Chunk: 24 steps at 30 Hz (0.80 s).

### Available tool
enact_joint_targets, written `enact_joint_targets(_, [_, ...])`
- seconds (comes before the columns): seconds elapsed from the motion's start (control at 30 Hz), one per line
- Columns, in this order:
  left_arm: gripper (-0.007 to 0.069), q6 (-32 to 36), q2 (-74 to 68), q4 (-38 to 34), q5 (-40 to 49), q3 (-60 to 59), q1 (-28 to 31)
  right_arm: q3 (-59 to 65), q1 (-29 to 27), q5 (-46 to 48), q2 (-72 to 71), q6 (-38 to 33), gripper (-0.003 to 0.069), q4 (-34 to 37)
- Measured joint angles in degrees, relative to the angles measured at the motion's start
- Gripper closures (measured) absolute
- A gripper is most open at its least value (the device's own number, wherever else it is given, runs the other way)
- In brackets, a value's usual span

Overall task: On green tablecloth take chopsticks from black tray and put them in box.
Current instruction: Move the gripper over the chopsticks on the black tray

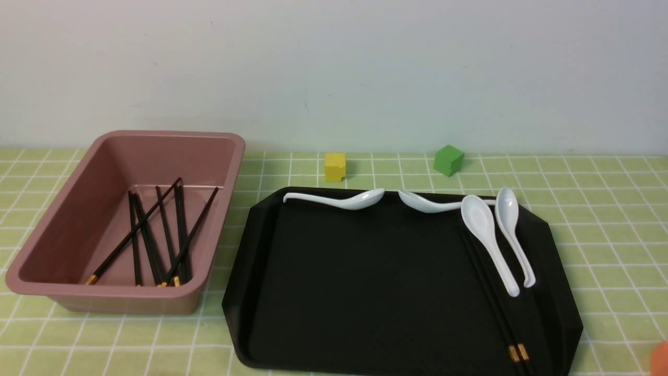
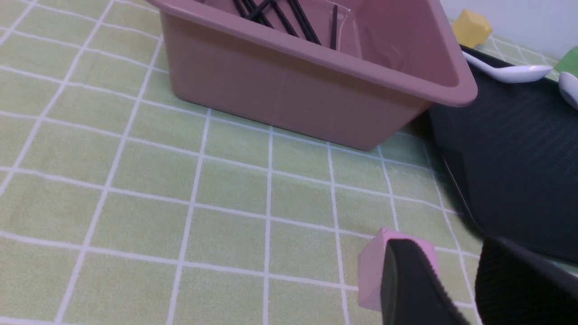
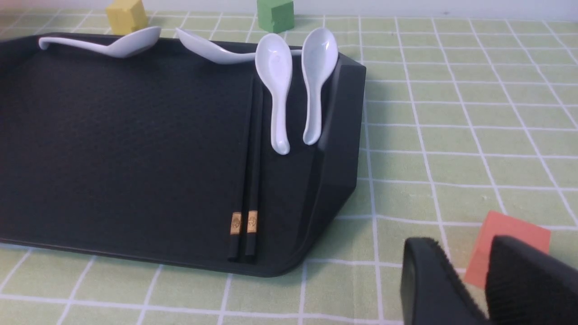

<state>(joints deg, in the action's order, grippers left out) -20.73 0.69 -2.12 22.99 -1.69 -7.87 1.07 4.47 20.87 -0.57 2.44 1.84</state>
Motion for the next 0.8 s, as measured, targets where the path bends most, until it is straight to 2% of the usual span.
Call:
enact_joint_targets(0.27, [0.0386,0.0,0.0,0.0,0.0,0.0,0.0,0.0,0.0,-0.3,0.0,0.1,0.0428,1.2])
enact_joint_targets(0.43, [0.0386,0.0,0.0,0.0,0.0,0.0,0.0,0.3,0.0,-3.6,0.0,9.1,0.0423,16.4])
enact_joint_targets(0.47, [0.0386,0.0,0.0,0.0,0.0,0.0,0.0,0.3,0.0,-5.4,0.0,13.4,0.0423,23.0])
enact_joint_targets(0.53, [0.0386,0.0,0.0,0.0,0.0,0.0,0.0,0.3,0.0,-6.7,0.0,15.7,0.0423,28.5])
enact_joint_targets(0.63, [0.0386,0.0,0.0,0.0,0.0,0.0,0.0,0.3,0.0,-7.4,0.0,16.8,0.0423,31.8])
enact_joint_targets(0.8, [0.0386,0.0,0.0,0.0,0.0,0.0,0.0,0.3,0.0,-7.6,0.0,17.3,0.0424,33.3])
